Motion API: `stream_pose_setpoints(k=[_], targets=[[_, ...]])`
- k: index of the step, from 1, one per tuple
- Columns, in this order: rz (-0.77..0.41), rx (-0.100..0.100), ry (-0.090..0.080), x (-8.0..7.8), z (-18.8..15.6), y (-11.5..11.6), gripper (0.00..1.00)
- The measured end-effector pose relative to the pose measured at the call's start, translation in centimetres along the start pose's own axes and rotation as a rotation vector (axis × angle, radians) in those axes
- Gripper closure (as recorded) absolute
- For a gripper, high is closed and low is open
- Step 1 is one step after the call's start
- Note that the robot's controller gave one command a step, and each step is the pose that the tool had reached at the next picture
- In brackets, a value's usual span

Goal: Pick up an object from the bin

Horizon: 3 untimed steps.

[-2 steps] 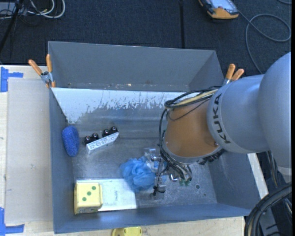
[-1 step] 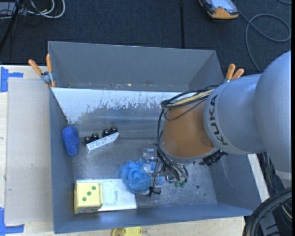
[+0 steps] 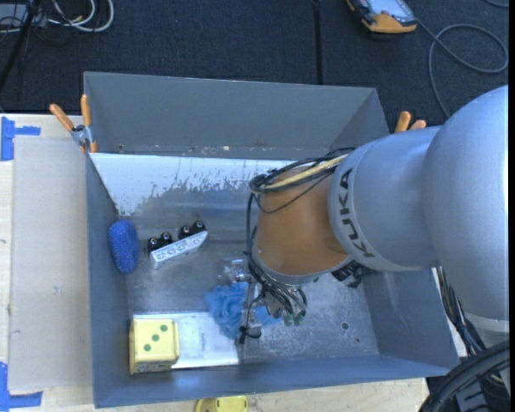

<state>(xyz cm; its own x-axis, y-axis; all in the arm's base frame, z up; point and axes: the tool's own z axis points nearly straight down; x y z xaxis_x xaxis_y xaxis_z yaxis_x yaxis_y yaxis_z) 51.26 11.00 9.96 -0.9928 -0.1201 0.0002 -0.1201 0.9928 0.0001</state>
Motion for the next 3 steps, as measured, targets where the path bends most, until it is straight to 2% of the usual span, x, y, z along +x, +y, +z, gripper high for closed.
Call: stream_pose_setpoints(k=[1, 2, 3], targets=[[0.184, 0.0, 0.003, 0.2, 2.8, 0.4, 0.0], [0.264, 0.001, -0.006, -0.2, 2.9, 3.4, 1.0], [0.263, 0.001, -0.006, -0.2, 2.9, 3.4, 1.0]])
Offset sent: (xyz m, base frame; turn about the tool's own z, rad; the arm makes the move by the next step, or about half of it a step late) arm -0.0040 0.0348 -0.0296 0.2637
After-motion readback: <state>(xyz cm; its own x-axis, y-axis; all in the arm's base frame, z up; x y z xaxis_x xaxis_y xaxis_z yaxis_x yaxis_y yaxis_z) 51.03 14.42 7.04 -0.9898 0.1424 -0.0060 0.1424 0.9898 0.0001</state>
